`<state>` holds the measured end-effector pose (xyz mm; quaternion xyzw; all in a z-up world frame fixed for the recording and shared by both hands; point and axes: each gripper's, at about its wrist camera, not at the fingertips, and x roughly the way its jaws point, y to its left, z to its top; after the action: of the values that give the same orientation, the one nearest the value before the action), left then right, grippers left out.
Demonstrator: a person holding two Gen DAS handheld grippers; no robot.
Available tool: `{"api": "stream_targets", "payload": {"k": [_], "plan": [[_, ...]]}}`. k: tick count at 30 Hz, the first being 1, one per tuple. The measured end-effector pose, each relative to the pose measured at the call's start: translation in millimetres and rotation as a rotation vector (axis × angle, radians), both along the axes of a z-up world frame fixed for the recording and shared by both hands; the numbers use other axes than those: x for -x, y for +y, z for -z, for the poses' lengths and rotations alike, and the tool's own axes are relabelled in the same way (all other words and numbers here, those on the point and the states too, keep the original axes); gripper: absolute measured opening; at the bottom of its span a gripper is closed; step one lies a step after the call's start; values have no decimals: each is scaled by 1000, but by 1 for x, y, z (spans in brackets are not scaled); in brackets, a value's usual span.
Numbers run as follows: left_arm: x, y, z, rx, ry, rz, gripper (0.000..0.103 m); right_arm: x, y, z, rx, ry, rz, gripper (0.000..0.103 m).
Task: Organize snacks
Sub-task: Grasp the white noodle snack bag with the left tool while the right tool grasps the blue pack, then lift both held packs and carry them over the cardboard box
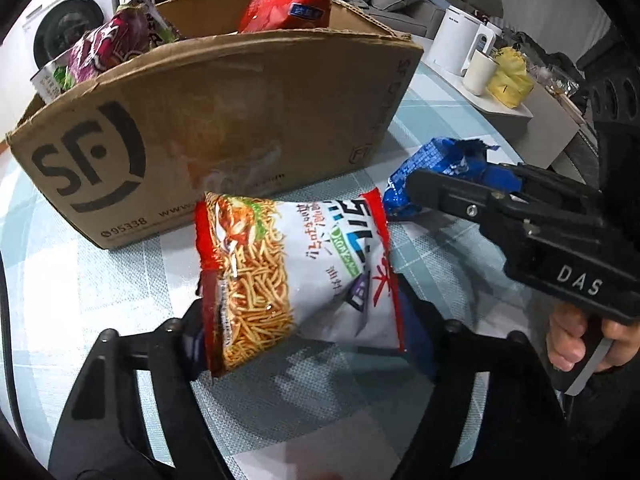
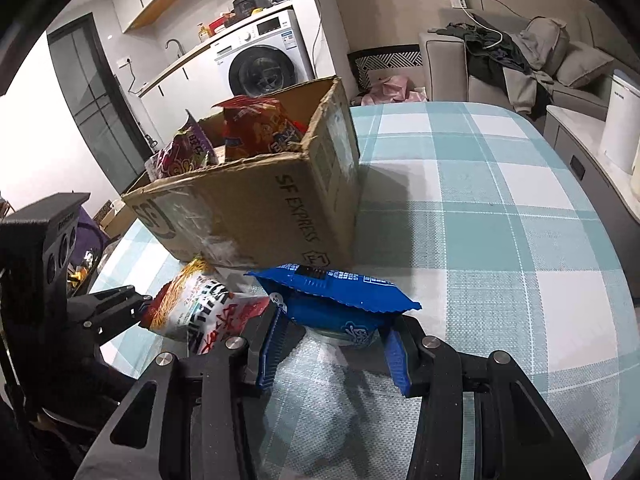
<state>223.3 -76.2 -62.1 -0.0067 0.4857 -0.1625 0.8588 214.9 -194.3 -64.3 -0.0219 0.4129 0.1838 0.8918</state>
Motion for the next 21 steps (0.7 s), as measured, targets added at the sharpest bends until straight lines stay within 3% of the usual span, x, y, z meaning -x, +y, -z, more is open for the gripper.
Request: {"api": "stream_targets", "payload": {"k": [7, 21], "plan": [[10, 20, -3, 14, -51, -21, 59, 3, 10, -1, 26, -13, -26, 45], [45, 73, -28, 33, -130, -83, 58, 13, 29, -11, 48, -41, -71, 45]]}}
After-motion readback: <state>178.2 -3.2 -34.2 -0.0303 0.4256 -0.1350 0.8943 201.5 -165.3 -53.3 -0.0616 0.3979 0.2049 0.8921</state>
